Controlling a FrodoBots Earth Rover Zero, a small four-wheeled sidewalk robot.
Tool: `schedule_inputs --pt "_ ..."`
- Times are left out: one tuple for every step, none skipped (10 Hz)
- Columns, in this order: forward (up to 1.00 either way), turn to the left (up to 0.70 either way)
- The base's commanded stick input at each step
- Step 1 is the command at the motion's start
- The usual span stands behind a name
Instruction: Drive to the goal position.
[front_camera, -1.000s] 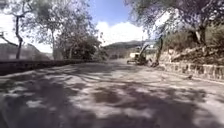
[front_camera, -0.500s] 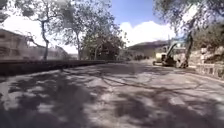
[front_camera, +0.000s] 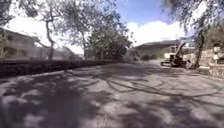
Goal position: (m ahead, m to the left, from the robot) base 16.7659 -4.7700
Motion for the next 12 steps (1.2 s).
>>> schedule_inputs --pt "0.7 -0.27" --pt "0.7 -0.16" --pt "0.7 -0.05" --pt "0.7 0.0" --pt "0.7 0.0" --pt "0.7 0.0" --pt "0.7 0.0" --pt "0.7 0.0" --pt "0.7 0.0" --pt "0.7 0.0" --pt "0.7 0.0" --pt "0.7 0.0"
